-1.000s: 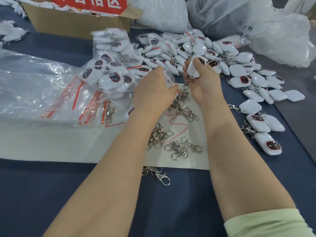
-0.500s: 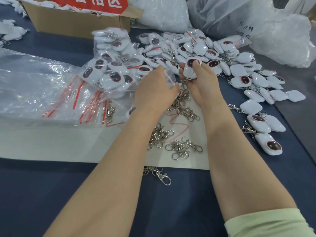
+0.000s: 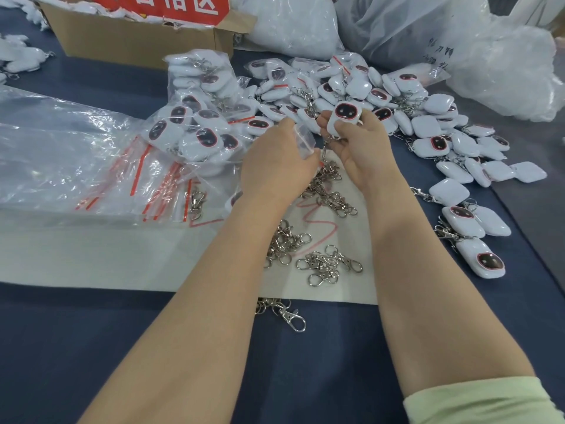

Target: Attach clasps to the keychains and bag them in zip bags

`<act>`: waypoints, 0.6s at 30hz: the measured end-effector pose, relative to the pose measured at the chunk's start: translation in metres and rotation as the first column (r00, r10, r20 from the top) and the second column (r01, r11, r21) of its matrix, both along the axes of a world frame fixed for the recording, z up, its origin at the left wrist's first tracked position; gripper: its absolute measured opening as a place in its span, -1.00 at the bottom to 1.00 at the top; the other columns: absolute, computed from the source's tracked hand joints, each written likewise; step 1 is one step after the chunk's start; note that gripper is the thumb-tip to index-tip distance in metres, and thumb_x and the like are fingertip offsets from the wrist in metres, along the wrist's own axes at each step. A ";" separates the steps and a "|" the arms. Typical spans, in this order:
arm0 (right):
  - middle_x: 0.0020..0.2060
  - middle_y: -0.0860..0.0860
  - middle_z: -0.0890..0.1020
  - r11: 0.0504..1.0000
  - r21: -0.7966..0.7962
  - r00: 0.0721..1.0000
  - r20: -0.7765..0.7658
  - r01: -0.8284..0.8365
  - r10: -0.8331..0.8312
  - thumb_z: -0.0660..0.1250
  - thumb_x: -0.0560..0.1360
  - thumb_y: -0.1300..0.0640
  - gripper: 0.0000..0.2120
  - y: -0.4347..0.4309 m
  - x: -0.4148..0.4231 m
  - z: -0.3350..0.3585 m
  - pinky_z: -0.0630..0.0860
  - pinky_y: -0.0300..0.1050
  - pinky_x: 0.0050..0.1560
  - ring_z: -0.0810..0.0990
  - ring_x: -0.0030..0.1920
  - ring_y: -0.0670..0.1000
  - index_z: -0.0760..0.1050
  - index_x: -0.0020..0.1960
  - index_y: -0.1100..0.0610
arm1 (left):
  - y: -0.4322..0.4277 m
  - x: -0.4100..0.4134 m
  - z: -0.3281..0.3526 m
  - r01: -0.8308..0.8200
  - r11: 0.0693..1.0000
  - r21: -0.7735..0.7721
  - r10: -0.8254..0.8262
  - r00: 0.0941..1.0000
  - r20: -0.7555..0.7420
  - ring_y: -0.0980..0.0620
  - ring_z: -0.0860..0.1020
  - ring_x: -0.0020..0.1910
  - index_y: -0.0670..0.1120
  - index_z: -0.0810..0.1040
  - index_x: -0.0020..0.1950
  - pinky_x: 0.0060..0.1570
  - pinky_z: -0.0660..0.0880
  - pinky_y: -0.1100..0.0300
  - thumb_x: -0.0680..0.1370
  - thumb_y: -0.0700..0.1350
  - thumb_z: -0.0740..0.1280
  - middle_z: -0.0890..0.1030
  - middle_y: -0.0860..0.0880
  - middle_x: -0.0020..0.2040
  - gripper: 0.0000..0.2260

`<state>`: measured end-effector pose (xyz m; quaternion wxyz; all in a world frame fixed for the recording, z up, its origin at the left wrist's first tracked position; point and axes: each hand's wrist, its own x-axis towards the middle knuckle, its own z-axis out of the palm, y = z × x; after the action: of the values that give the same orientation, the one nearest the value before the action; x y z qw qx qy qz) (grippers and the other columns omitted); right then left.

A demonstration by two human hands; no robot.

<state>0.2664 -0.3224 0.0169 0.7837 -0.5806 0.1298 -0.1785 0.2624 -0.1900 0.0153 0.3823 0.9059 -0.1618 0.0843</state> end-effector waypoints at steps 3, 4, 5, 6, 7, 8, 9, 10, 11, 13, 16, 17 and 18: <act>-0.01 0.14 0.59 0.999 -0.042 1.000 -0.020 0.010 -0.011 0.18 0.60 0.35 -0.75 0.003 0.002 0.010 0.56 -0.02 0.11 0.61 -0.02 0.05 0.34 0.28 0.32 | 0.000 0.000 0.000 -0.002 1.000 0.003 0.002 1.000 -0.015 -0.01 0.41 -0.10 -0.04 0.37 0.05 -0.18 0.28 0.14 0.48 0.13 0.35 0.45 0.04 -0.10 -0.68; 0.00 0.14 0.58 0.996 -0.084 0.999 -0.041 0.013 -0.016 0.22 0.60 0.31 -0.77 0.003 0.002 0.014 0.56 0.04 0.14 0.60 0.00 0.08 0.37 0.25 0.29 | 0.000 0.000 0.001 0.002 1.000 0.005 -0.002 1.000 -0.019 -0.01 0.43 -0.08 -0.04 0.37 0.05 -0.17 0.30 0.14 0.47 0.15 0.35 0.48 0.02 -0.07 -0.66; 0.02 0.15 0.57 0.986 -0.167 0.997 -0.072 0.018 -0.030 0.26 0.58 0.29 -0.79 0.002 0.003 0.017 0.55 0.10 0.17 0.60 0.02 0.10 0.40 0.21 0.25 | 0.000 0.000 0.001 0.010 1.000 0.005 -0.010 1.000 -0.027 -0.02 0.45 -0.05 -0.06 0.38 0.07 -0.15 0.32 0.13 0.45 0.17 0.36 0.51 0.01 -0.02 -0.62; 0.02 0.15 0.56 0.960 -0.280 0.993 -0.110 0.017 -0.049 0.30 0.56 0.26 -0.80 0.002 0.002 0.020 0.55 0.14 0.18 0.60 0.05 0.13 0.43 0.18 0.21 | 0.000 0.000 0.002 0.021 1.000 0.006 -0.021 0.999 -0.038 -0.04 0.48 -0.01 -0.08 0.39 0.11 -0.13 0.35 0.12 0.44 0.18 0.37 0.53 -0.01 0.03 -0.58; 0.02 0.14 0.57 0.922 -0.386 0.987 -0.144 0.010 -0.071 0.33 0.54 0.23 -0.81 0.003 0.002 0.023 0.56 0.15 0.17 0.61 0.07 0.15 0.46 0.14 0.18 | 0.000 0.000 0.002 0.035 0.999 0.012 -0.034 0.998 -0.049 -0.06 0.49 0.03 -0.09 0.39 0.15 -0.12 0.36 0.12 0.43 0.19 0.38 0.54 -0.03 0.08 -0.53; 0.01 0.12 0.59 0.885 -0.466 0.982 -0.168 0.004 -0.092 0.37 0.52 0.19 -0.81 0.003 0.000 0.026 0.58 0.11 0.12 0.61 0.04 0.14 0.48 0.11 0.15 | 0.000 0.000 0.003 0.048 0.999 0.020 -0.047 0.997 -0.061 -0.07 0.50 0.06 -0.09 0.38 0.18 -0.11 0.36 0.12 0.42 0.19 0.40 0.53 -0.04 0.11 -0.50; 0.00 0.10 0.60 0.855 -0.519 0.976 -0.184 0.002 -0.113 0.40 0.50 0.15 -0.80 0.002 0.000 0.028 0.61 0.04 0.06 0.61 -0.03 0.10 0.48 0.09 0.12 | 0.000 0.000 0.004 0.062 0.998 0.029 -0.060 0.996 -0.071 -0.08 0.50 0.08 -0.09 0.37 0.21 -0.11 0.36 0.12 0.41 0.19 0.41 0.53 -0.05 0.13 -0.47; 0.00 0.10 0.60 0.832 -0.554 0.972 -0.196 0.002 -0.133 0.43 0.47 0.11 -0.76 0.002 -0.001 0.030 0.63 -0.02 -0.01 0.60 -0.11 0.06 0.47 0.09 0.11 | 0.000 0.000 0.004 0.077 0.996 0.036 -0.074 0.994 -0.082 -0.08 0.50 0.11 -0.09 0.36 0.23 -0.09 0.37 0.12 0.40 0.18 0.43 0.52 -0.06 0.16 -0.44; 0.00 0.10 0.59 0.818 -0.575 0.967 -0.210 -0.003 -0.144 0.45 0.46 0.08 -0.72 0.001 -0.001 0.033 0.64 -0.04 -0.05 0.60 -0.17 0.05 0.45 0.08 0.12 | 0.000 0.000 0.004 0.090 0.995 0.041 -0.086 0.992 -0.094 -0.09 0.49 0.14 -0.10 0.35 0.25 -0.07 0.38 0.11 0.39 0.17 0.44 0.51 -0.06 0.18 -0.42; -0.14 0.08 0.58 0.812 -0.580 0.959 -0.258 -0.058 -0.116 0.49 0.43 0.08 -0.70 0.002 -0.004 0.038 0.66 -0.09 -0.16 0.62 -0.36 0.01 0.43 0.00 0.17 | 0.000 0.001 0.005 0.102 0.994 0.039 -0.096 0.988 -0.118 -0.09 0.48 0.15 -0.09 0.33 0.28 -0.05 0.38 0.10 0.39 0.15 0.45 0.50 -0.07 0.20 -0.41; -0.47 -0.01 0.57 0.730 -0.637 0.922 -0.385 -0.247 -0.025 0.47 0.45 0.11 -0.76 0.005 -0.006 0.041 0.60 -0.23 -0.33 0.56 -0.50 -0.08 0.47 -0.28 0.16 | 0.000 0.003 0.006 0.106 0.994 0.010 -0.103 0.986 -0.128 -0.06 0.50 0.10 -0.09 0.34 0.25 -0.06 0.42 0.10 0.40 0.14 0.45 0.51 -0.05 0.16 -0.43; -0.50 -0.02 0.55 0.717 -0.633 0.913 -0.407 -0.291 0.012 0.45 0.46 0.13 -0.77 0.006 -0.006 0.040 0.57 -0.23 -0.34 0.55 -0.47 -0.07 0.47 -0.31 0.14 | 0.000 0.003 0.006 0.106 0.994 -0.003 -0.106 0.987 -0.124 -0.06 0.51 0.08 -0.10 0.34 0.24 -0.05 0.44 0.08 0.39 0.15 0.45 0.52 -0.04 0.14 -0.43; -0.51 -0.03 0.55 0.721 -0.610 0.908 -0.414 -0.327 0.061 0.43 0.47 0.16 -0.78 0.006 -0.007 0.039 0.55 -0.23 -0.35 0.53 -0.45 -0.06 0.48 -0.30 0.13 | 0.000 0.003 0.005 0.105 0.994 -0.013 -0.105 0.987 -0.119 -0.05 0.51 0.06 -0.09 0.35 0.24 -0.03 0.46 0.07 0.38 0.16 0.46 0.52 -0.04 0.14 -0.42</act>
<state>0.2594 -0.3167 0.0557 0.4997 -0.8551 0.1376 -0.0171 0.2652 -0.1904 0.0207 0.3982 0.8982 -0.1858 0.0102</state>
